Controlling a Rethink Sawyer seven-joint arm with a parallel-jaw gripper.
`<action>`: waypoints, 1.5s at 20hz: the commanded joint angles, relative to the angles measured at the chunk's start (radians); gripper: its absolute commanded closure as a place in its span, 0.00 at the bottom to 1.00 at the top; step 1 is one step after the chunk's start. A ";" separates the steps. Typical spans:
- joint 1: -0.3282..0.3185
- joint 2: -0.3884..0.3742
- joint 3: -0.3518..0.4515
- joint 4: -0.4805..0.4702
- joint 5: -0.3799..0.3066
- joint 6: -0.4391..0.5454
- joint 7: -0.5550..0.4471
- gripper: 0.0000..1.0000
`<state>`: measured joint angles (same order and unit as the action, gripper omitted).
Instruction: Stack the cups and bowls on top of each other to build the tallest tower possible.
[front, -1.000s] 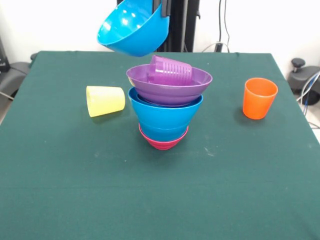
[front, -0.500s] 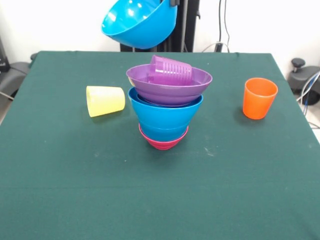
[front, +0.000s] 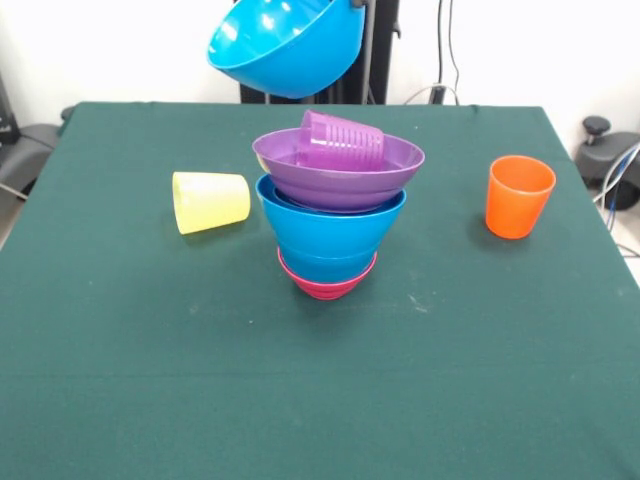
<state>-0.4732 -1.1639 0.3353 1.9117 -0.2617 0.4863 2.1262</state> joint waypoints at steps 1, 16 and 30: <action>0.001 0.048 0.040 -0.005 -0.048 0.068 -0.080 1.00; 0.046 0.155 -0.007 -0.016 -0.125 -0.052 0.000 1.00; 0.081 0.165 -0.035 -0.042 -0.126 -0.042 0.018 1.00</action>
<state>-0.4086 -1.0236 0.3147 1.8952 -0.3307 0.4691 2.1262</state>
